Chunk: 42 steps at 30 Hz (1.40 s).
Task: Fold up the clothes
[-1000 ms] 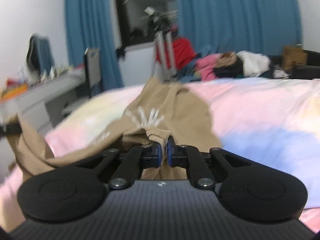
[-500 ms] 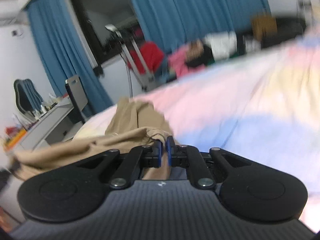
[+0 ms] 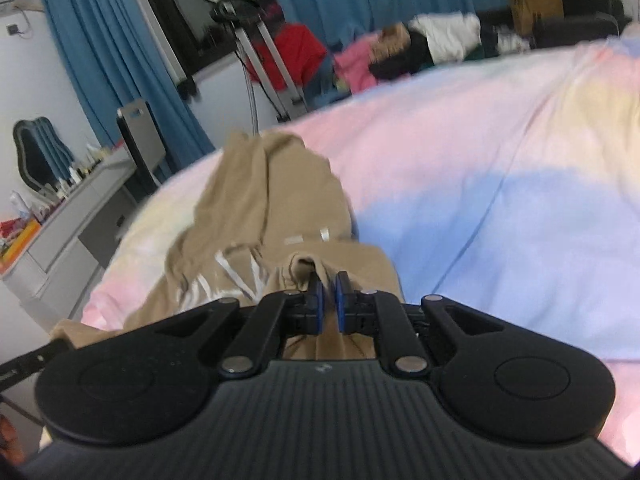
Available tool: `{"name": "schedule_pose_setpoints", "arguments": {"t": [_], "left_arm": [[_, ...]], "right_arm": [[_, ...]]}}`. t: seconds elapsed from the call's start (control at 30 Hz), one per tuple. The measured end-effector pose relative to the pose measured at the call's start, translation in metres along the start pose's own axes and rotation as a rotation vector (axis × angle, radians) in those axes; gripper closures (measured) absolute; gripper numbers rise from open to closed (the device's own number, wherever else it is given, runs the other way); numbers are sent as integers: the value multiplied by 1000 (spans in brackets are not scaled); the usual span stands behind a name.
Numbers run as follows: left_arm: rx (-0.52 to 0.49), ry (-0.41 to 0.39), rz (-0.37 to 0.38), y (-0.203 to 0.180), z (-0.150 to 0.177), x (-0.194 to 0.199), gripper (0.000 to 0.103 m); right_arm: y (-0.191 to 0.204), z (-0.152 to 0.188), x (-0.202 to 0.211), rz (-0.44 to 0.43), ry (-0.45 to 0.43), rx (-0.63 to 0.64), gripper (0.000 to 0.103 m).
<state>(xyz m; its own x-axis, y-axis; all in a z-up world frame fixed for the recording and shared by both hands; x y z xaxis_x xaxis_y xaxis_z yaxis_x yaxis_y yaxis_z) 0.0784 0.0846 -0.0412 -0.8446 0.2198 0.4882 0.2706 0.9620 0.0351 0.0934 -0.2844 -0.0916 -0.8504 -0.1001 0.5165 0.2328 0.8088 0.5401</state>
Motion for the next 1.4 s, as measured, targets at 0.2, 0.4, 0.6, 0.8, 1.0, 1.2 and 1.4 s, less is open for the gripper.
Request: {"name": "schedule_pose_setpoints", "arguments": {"t": [0.2, 0.4, 0.6, 0.8, 1.0, 1.2, 1.4], "left_arm": [[-129, -148, 49, -28, -10, 22, 65], [-299, -16, 167, -63, 0, -15, 57], [-468, 110, 210, -84, 10, -61, 66], [-364, 63, 211, -61, 2, -85, 103], [-120, -116, 147, -7, -26, -70, 103], [-84, -125, 181, 17, -29, -61, 103], [-327, -142, 412, -19, -17, -33, 91]], "right_arm": [[1, -1, 7, 14, -43, -12, 90], [-4, -2, 9, 38, -63, -40, 89], [-4, 0, 10, 45, -68, -35, 89], [2, 5, 4, 36, -44, -3, 31], [25, 15, 6, -41, -62, 84, 14], [71, 49, 8, -119, -53, 422, 14], [78, 60, 0, -39, -35, 480, 14]]}}
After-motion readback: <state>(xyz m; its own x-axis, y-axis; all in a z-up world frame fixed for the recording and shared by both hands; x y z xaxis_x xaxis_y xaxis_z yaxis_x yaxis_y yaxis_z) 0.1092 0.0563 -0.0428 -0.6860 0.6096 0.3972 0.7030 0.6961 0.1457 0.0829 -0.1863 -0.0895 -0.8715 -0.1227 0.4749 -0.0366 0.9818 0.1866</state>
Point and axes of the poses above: each gripper's, at about its wrist camera, not at the fingertips, and x roughly against the way its jaws point, y to its left, z to its underside, the point moved 2 cm from there along -x, roughly the way its jaws point, and after that the axes turned 12 degrees about -x, right-handed, at the moved point
